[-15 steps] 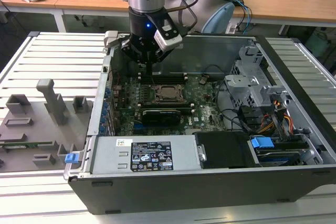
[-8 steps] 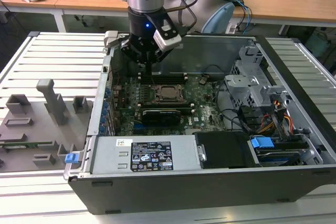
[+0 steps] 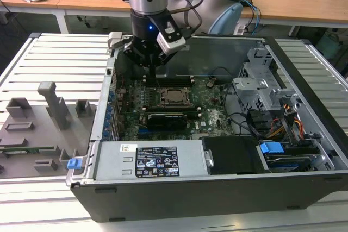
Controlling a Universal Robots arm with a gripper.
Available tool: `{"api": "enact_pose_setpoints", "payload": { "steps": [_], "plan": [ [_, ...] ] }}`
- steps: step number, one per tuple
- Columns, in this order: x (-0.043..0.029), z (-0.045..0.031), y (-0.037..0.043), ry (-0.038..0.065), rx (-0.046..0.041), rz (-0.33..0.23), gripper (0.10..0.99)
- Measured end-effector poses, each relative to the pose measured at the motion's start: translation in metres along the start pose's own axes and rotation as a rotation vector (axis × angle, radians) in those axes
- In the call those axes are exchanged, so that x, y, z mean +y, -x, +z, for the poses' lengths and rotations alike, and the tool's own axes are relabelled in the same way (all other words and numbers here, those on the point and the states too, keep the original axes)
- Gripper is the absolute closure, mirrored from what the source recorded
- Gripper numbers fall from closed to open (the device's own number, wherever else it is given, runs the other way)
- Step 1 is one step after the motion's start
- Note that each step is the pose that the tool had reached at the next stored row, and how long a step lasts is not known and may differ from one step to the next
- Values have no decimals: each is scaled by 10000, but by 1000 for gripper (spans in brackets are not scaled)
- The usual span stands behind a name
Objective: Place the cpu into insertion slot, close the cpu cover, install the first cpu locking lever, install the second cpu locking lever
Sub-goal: 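Install the first cpu locking lever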
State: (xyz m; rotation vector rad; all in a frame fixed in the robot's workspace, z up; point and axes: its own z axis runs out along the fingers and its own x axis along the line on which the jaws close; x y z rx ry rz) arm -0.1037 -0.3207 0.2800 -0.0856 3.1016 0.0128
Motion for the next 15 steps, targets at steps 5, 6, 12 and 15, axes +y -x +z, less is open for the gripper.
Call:
{"api": "enact_pose_setpoints", "payload": {
  "steps": [5, 6, 12, 15],
  "plan": [
    [4, 9, -29, -1, -1, -2, 980],
    [5, 11, -33, -1, -1, -3, 980],
    [9, 20, -51, 0, -1, -4, 980],
    [11, 23, -59, 0, -1, -3, 980]
  ]
}}
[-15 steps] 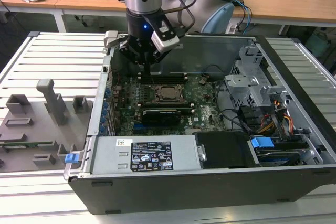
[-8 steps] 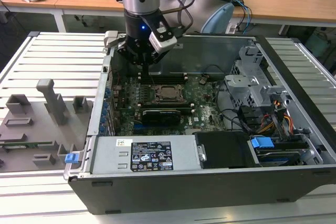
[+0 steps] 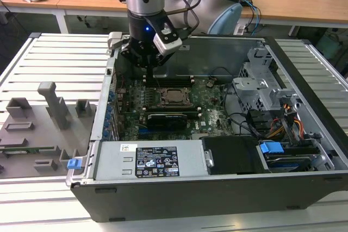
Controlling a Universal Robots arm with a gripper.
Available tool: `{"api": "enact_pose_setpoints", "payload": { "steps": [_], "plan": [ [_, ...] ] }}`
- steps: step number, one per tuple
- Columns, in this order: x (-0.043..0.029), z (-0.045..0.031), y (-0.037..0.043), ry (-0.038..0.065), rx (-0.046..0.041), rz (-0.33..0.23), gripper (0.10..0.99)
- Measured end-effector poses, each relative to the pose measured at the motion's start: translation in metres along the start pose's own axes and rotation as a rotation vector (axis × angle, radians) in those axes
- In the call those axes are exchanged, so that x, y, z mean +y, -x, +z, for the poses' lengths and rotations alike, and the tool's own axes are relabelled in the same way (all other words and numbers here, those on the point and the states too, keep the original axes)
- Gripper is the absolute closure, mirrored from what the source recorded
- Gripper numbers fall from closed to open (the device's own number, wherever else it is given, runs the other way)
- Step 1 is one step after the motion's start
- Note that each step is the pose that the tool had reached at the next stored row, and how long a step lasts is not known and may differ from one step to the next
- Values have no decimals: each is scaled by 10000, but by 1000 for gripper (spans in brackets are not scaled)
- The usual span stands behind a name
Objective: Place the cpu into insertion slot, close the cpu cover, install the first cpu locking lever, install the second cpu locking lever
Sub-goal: 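Install the first cpu locking lever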
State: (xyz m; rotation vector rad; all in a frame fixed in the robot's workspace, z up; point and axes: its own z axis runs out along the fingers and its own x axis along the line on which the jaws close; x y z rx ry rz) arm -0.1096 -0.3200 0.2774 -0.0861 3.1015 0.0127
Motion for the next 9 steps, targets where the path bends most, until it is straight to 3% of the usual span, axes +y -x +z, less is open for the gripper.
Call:
{"api": "enact_pose_setpoints", "payload": {
  "steps": [9],
  "plan": [
    [12, 32, -25, 9, -1, 0, 980]
  ]
}}
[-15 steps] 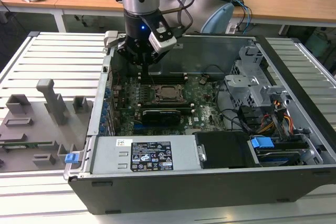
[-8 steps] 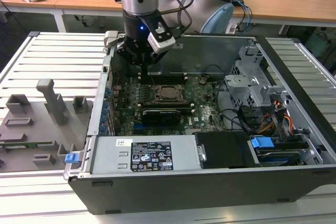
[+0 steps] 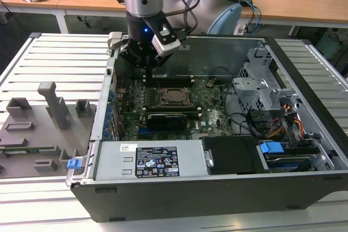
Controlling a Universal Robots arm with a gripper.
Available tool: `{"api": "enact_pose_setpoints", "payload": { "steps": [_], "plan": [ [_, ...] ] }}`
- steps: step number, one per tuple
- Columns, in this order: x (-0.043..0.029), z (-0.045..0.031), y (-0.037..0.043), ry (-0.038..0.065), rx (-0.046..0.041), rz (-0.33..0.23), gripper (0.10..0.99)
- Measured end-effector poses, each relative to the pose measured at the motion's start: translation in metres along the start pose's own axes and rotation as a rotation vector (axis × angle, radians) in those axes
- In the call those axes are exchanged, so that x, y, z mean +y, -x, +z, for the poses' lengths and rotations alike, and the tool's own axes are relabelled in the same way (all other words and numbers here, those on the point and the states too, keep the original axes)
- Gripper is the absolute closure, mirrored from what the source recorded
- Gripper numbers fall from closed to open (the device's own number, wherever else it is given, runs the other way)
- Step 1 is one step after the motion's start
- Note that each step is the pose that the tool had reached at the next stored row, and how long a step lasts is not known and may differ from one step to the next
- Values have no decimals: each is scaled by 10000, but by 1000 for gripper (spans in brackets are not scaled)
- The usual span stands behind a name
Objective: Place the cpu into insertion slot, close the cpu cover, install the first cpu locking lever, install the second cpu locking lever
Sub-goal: 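Install the first cpu locking lever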
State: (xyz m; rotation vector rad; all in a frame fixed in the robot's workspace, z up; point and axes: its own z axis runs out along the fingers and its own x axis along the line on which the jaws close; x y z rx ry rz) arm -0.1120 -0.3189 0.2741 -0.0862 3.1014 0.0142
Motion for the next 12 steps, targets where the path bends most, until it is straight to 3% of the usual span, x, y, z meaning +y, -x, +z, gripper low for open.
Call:
{"api": "enact_pose_setpoints", "payload": {
  "steps": [12],
  "plan": [
    [7, 8, -19, 38, -3, 3, 980]
  ]
}}
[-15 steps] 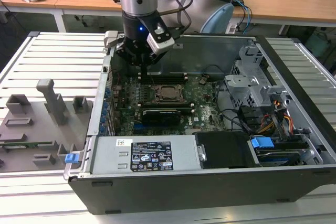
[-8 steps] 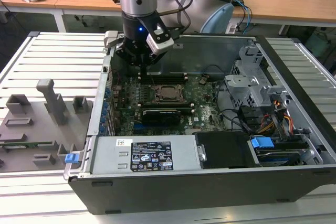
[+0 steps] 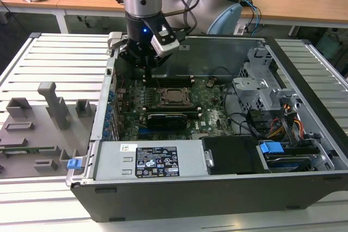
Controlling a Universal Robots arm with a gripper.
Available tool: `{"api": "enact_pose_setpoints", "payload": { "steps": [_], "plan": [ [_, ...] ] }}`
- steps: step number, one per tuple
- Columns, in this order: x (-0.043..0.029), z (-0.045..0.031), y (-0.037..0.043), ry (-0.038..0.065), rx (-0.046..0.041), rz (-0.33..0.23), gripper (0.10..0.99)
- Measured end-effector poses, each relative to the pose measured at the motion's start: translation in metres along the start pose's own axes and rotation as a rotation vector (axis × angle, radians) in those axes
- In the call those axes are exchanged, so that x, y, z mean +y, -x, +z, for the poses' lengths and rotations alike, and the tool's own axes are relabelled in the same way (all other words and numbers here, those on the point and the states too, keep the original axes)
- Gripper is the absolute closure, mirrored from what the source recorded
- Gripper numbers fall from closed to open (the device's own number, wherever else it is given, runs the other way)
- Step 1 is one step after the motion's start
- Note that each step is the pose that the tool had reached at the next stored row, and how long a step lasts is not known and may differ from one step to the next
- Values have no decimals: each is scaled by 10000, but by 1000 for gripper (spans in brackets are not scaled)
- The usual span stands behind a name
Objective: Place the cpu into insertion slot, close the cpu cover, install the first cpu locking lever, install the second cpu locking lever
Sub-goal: 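Install the first cpu locking lever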
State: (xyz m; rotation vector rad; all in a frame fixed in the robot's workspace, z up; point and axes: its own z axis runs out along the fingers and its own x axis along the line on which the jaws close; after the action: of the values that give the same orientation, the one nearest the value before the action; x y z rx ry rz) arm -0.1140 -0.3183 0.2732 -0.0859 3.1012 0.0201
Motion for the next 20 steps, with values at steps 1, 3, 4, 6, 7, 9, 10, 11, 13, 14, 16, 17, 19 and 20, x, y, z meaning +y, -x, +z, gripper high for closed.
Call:
{"api": "enact_pose_setpoints", "payload": {
  "steps": [1, 3, 4, 6, 7, 9, 10, 11, 13, 14, 16, 17, 19, 20],
  "plan": [
    [1, 1, -3, 4, -1, 1, 980],
    [2, 1, -8, 8, -1, 1, 980],
    [2, 1, -13, 12, -1, 0, 980],
    [3, 2, -20, 19, -1, 1, 980],
    [3, 1, -27, 21, -2, 1, 980],
    [6, 3, -38, 22, -1, 1, 980],
    [9, 4, -39, 24, -2, 1, 980],
    [23, 9, -40, 27, 0, 0, 980],
    [35, 15, -39, 37, -2, 1, 980],
    [38, 20, -39, 45, -4, 0, 980],
    [43, 33, -39, 54, -3, 2, 980],
    [50, 43, -40, 60, -3, 3, 980],
    [56, 49, -39, 62, -4, 2, 980],
    [62, 51, -39, 61, -4, 3, 980]
  ]
}}
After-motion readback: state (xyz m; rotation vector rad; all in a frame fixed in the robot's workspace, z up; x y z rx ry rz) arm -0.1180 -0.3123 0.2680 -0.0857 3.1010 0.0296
